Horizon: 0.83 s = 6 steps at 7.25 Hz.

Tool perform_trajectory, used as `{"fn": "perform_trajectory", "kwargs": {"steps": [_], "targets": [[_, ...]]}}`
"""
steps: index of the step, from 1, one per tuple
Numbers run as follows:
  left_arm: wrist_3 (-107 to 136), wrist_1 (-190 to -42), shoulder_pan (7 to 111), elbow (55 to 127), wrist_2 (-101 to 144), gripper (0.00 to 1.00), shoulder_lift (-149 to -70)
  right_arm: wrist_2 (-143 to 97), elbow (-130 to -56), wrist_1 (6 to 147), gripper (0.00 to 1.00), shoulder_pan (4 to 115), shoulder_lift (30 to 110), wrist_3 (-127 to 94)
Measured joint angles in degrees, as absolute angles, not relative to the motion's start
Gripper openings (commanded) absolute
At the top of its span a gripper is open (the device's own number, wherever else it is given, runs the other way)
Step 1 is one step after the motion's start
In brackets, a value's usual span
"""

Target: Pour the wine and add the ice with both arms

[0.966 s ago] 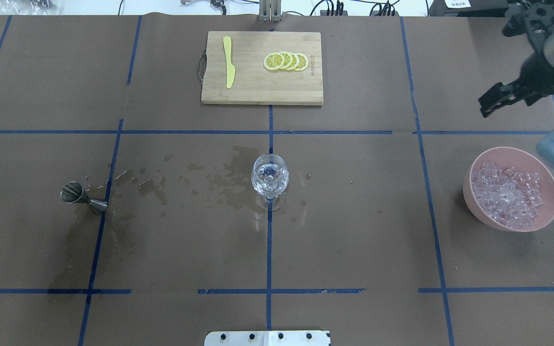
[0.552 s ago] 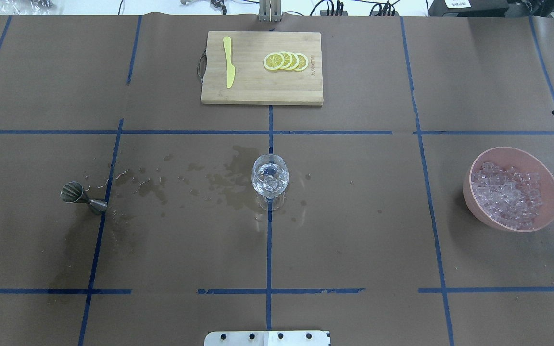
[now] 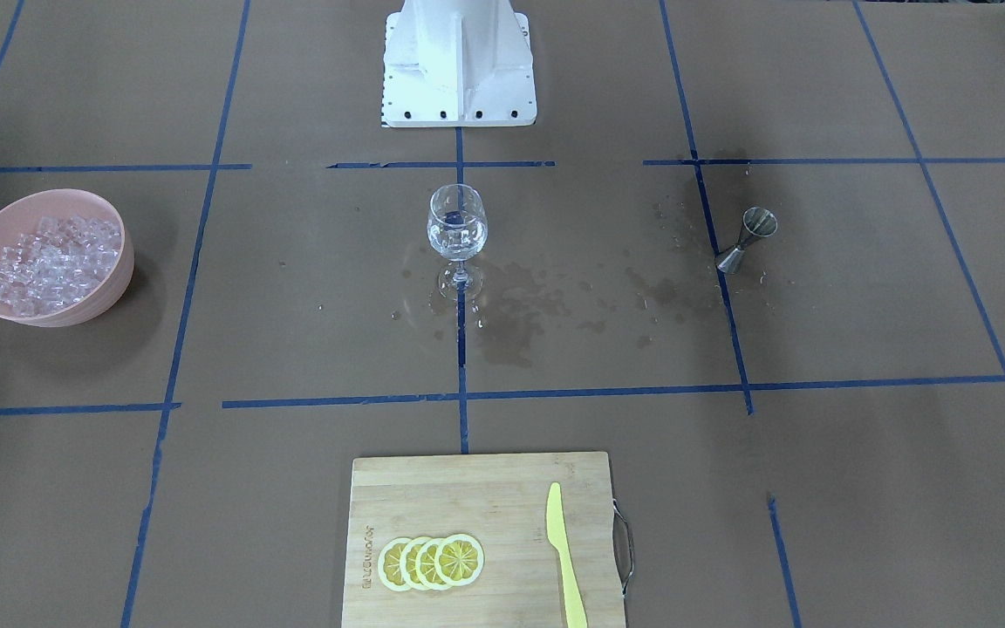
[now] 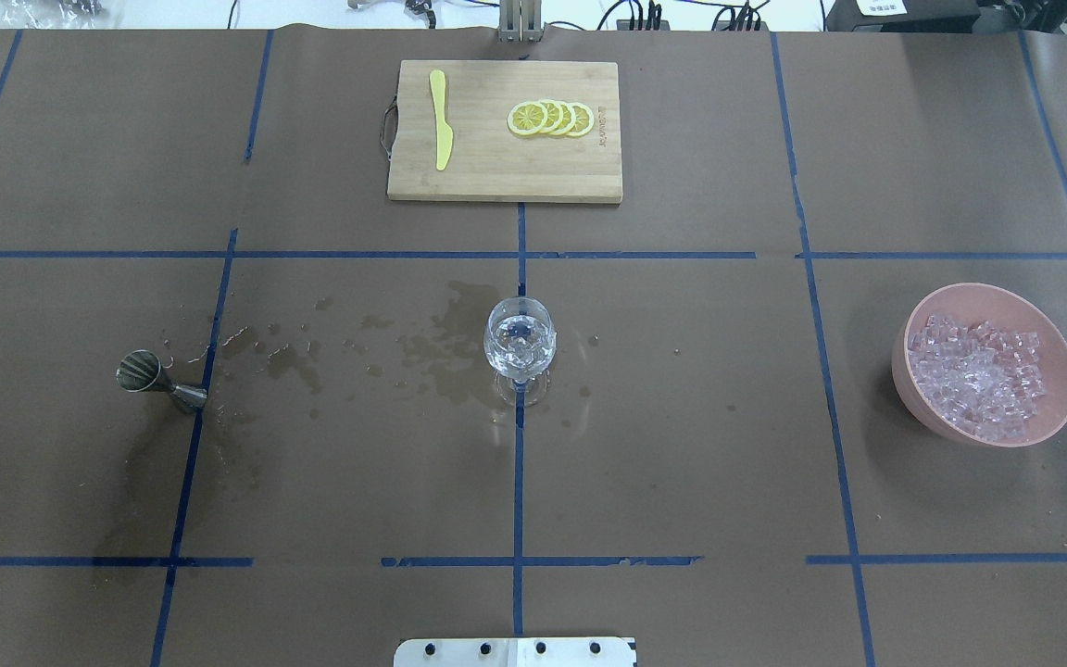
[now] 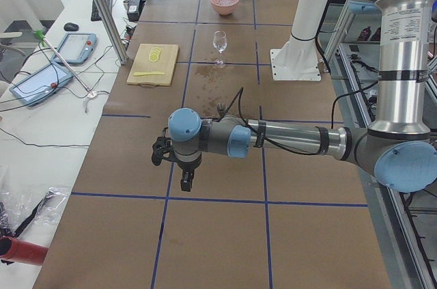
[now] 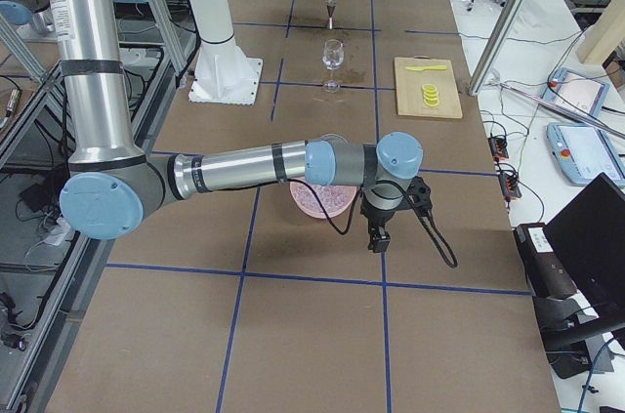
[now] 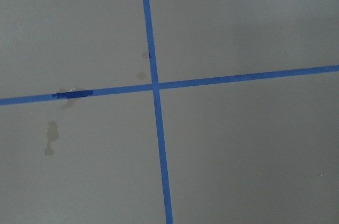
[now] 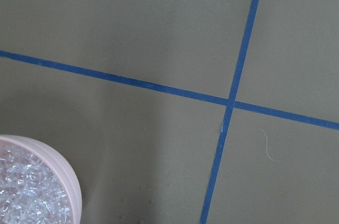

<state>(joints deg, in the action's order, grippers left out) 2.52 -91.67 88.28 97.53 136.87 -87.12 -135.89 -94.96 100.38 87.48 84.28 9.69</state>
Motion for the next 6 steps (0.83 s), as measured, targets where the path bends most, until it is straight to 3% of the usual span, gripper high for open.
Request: {"fn": "perform_trajectory", "kwargs": {"steps": [4,6], "targets": [[2.43,-90.64,90.92,96.62,136.53,1.00,-86.85,-136.44,-83.79,86.88,1.00,90.15,86.26,9.74],[2.31,-90.69,91.02,96.58,136.55,1.00,-86.75,-136.62,-82.19,84.30,1.00,91.52,86.55,7.51]]}}
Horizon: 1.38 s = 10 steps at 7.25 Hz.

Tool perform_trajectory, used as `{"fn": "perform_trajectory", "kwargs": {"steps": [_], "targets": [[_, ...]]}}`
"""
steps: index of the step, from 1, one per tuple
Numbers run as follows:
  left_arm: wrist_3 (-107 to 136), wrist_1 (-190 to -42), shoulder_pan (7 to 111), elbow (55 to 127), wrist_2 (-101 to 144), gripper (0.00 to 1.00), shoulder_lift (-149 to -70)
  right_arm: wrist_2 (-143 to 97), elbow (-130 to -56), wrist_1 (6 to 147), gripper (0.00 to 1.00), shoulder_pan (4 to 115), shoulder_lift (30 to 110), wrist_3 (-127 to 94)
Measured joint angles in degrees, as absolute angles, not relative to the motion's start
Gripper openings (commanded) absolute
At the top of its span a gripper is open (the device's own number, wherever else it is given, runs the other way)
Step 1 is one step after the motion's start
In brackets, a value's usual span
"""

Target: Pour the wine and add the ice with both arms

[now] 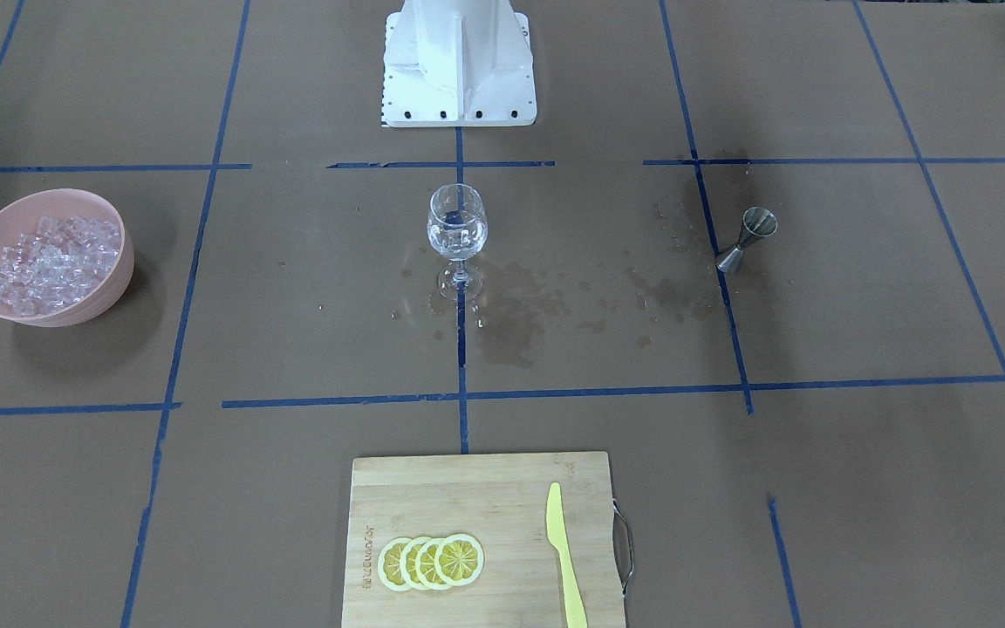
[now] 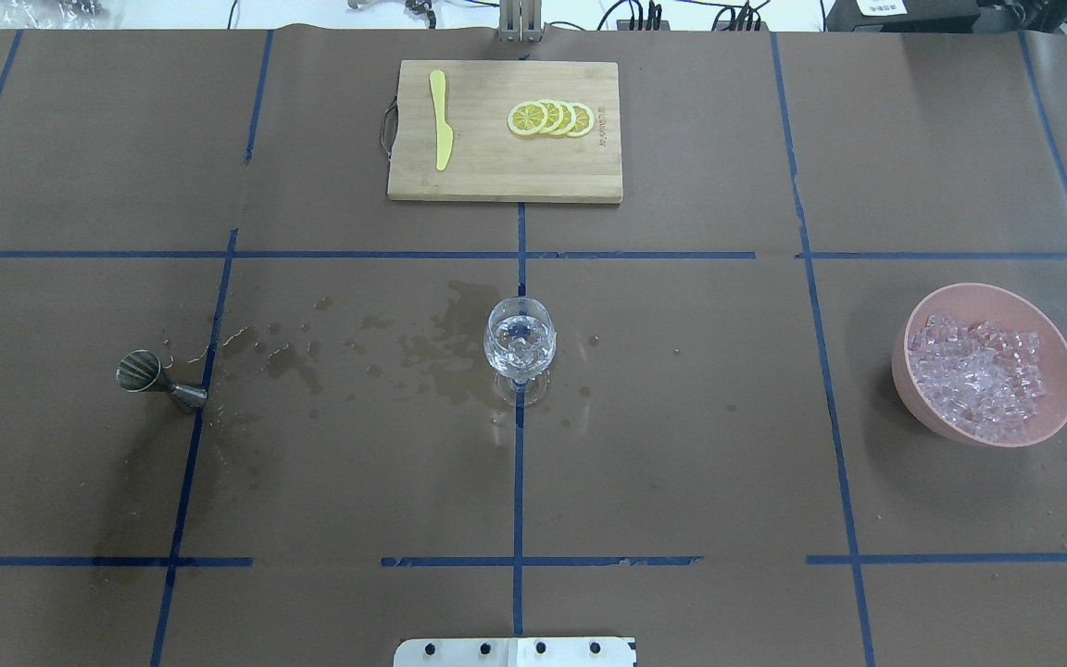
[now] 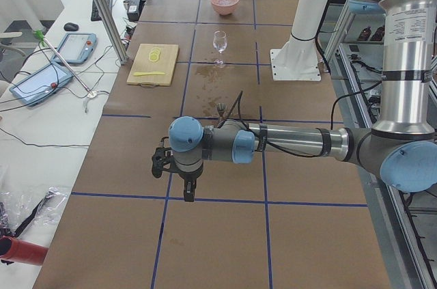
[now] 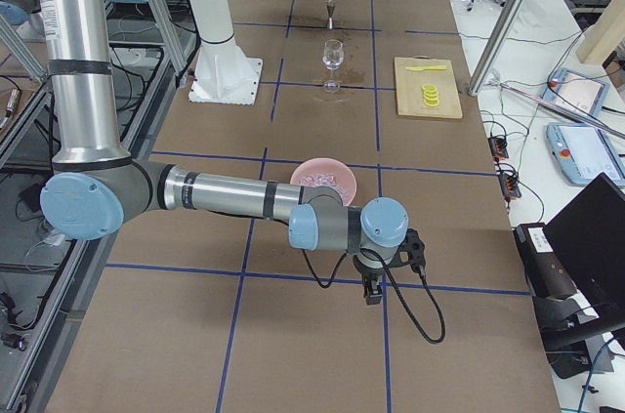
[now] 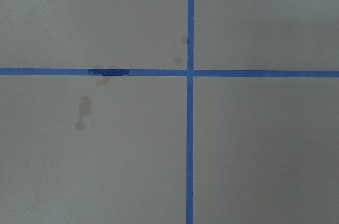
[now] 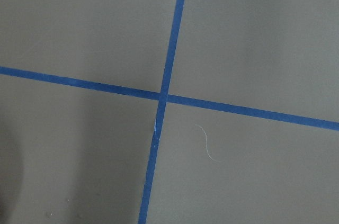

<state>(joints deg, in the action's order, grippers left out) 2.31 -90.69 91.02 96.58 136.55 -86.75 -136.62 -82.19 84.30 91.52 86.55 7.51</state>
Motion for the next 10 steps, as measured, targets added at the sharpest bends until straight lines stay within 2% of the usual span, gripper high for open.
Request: {"fn": "perform_trajectory", "kwargs": {"steps": [4,10], "targets": [[2.42,-90.82,91.05,96.29,136.60,1.00,-86.68,-136.20,-87.48,83.42,1.00,92.26,86.73,-4.24],[2.53,-91.07,91.01,95.84,136.75,1.00,-86.99,-136.07,-87.61,83.50,1.00,92.28,87.06,-4.94]]}}
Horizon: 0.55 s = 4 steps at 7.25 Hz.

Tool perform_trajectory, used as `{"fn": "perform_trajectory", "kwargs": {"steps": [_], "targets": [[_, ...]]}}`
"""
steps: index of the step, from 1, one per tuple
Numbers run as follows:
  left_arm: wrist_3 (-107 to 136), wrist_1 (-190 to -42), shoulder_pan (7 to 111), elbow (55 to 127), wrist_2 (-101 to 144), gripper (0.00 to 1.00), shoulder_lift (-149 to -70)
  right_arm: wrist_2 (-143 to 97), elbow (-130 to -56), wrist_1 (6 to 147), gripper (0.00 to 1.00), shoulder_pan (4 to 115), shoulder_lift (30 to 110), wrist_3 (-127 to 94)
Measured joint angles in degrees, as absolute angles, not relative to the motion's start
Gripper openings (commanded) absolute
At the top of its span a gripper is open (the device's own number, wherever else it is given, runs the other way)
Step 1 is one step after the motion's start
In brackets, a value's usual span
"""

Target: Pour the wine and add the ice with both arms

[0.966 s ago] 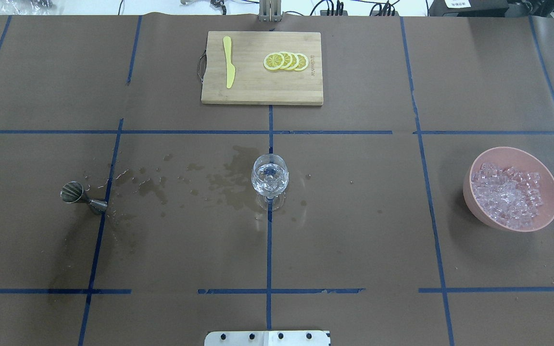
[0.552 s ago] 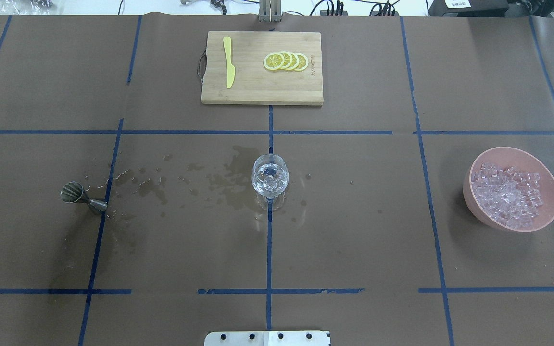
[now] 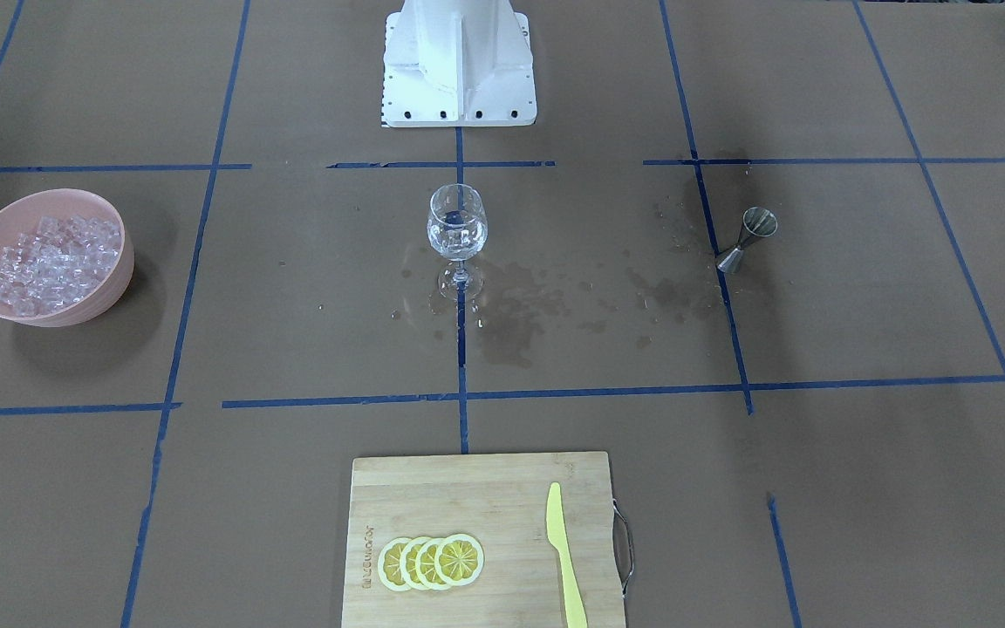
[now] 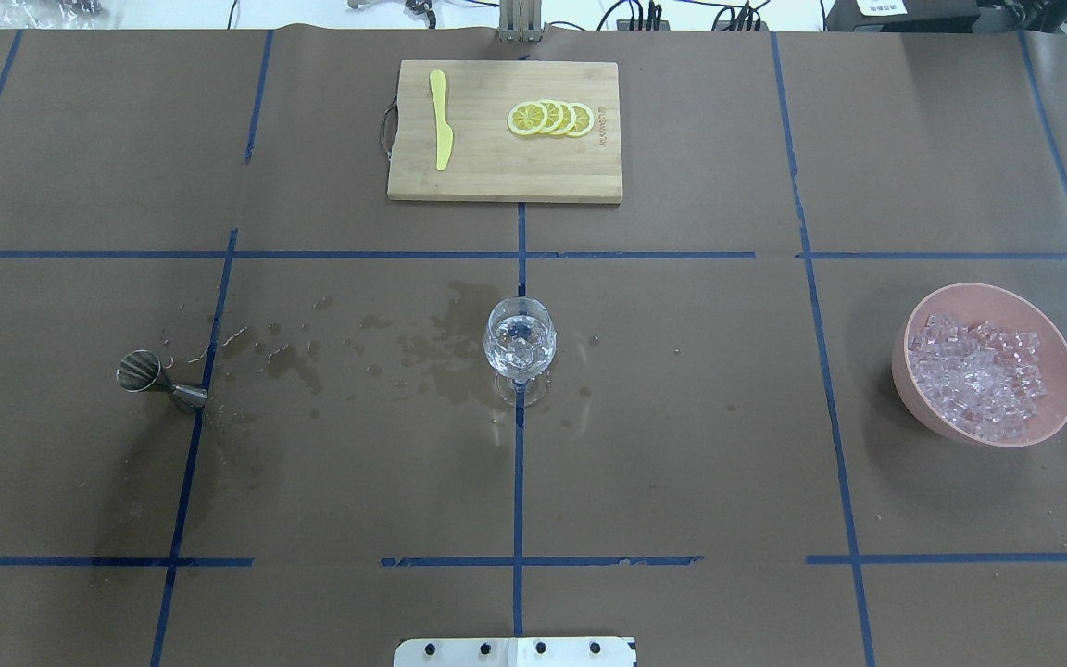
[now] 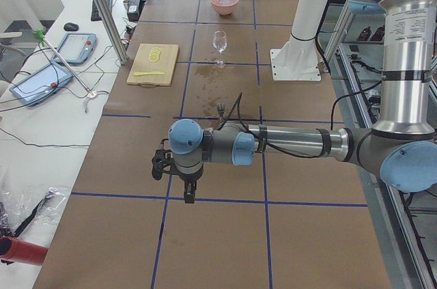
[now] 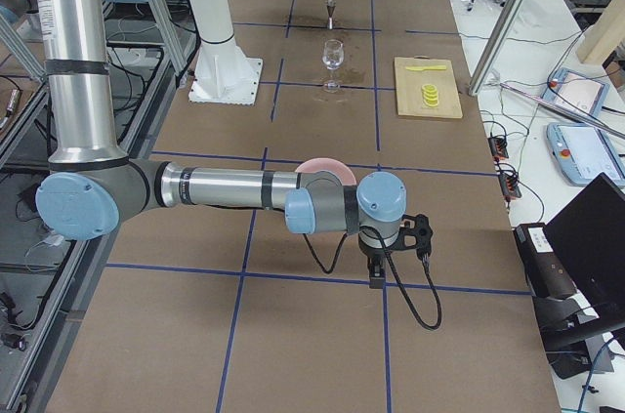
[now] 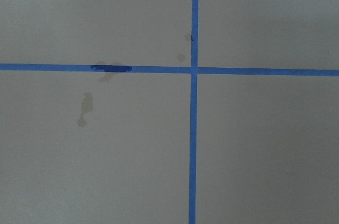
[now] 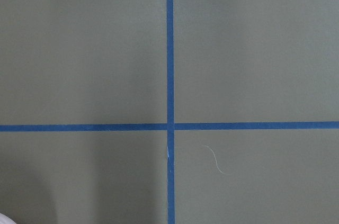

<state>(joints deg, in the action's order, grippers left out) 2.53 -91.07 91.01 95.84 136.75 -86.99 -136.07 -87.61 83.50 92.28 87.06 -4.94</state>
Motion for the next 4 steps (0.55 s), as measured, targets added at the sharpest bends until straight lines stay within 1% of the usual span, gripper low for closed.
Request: {"fn": "perform_trajectory", "kwargs": {"steps": [4], "targets": [[2.39,-91.37,90.91,95.31,136.79,1.00,-88.76,-136.12,-87.51,83.42,1.00,92.29,87.10,-4.98]]}}
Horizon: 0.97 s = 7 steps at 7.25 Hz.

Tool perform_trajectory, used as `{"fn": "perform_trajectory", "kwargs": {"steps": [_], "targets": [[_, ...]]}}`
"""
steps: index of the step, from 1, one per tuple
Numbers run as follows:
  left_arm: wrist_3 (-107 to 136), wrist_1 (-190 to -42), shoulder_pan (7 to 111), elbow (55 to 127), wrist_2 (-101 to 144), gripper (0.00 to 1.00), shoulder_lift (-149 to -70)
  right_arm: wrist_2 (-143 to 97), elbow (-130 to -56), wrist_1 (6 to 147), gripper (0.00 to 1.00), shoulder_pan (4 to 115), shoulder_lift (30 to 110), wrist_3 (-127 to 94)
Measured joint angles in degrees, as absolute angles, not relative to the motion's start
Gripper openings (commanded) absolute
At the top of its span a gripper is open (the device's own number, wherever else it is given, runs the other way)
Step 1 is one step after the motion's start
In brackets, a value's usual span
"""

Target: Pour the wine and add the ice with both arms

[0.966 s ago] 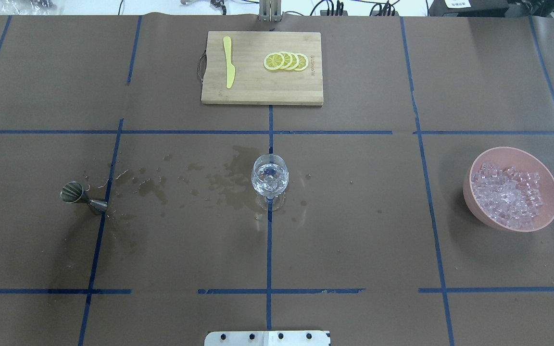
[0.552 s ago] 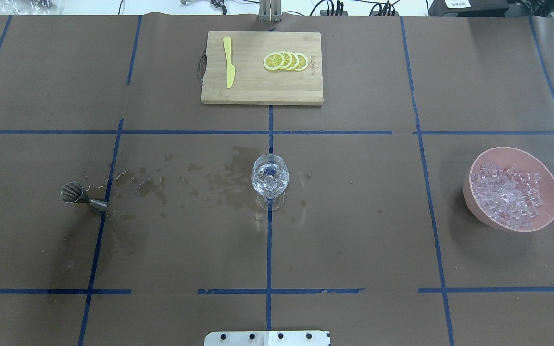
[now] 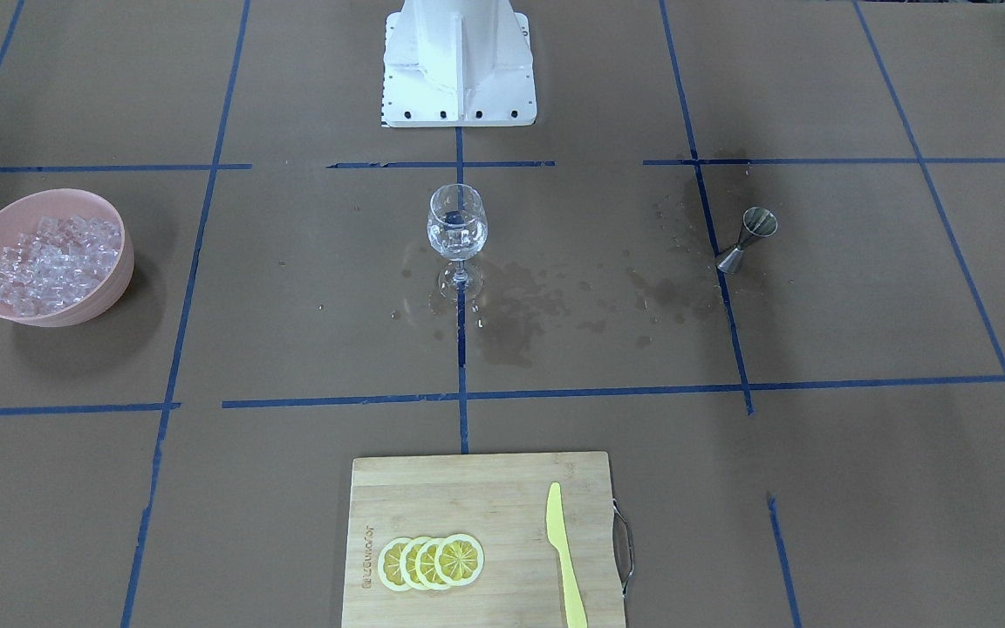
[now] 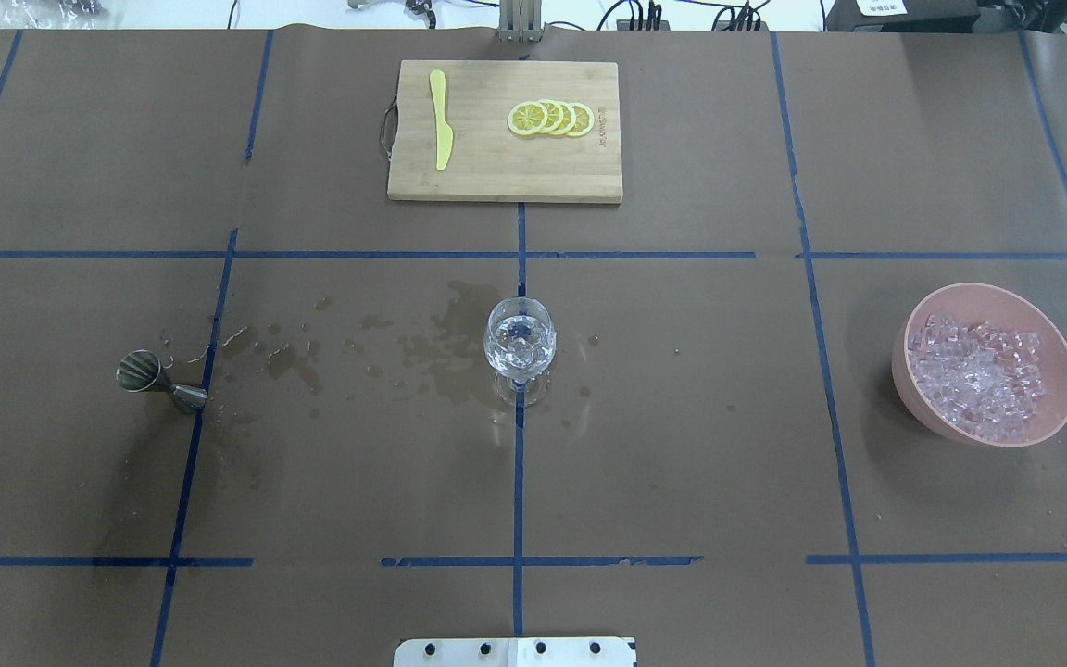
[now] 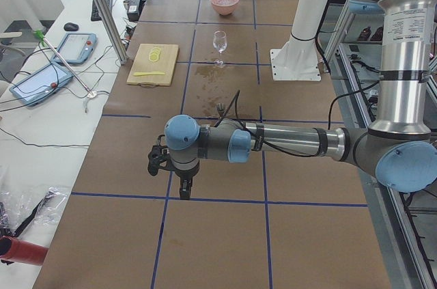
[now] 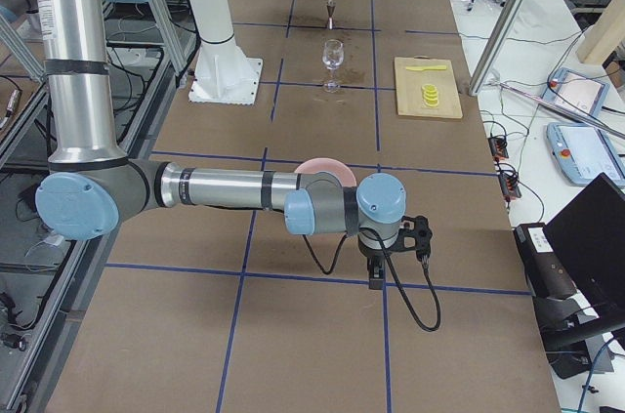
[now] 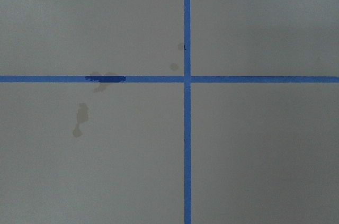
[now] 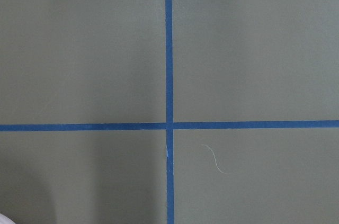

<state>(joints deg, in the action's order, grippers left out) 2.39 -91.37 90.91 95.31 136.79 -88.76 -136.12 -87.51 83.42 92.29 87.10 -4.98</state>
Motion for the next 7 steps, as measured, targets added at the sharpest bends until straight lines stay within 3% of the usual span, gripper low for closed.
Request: {"fn": "perform_trajectory", "kwargs": {"steps": [4,7], "targets": [[2.34,-91.39,91.57,92.24,136.25,1.00,-92.35,-136.25,-87.69,83.33,1.00,92.28,87.10,-5.01],[2.27,-92.19,93.79,94.42,134.44,1.00,-91.26,-136.39,-87.86,83.30,1.00,92.28,87.10,-5.09]]}}
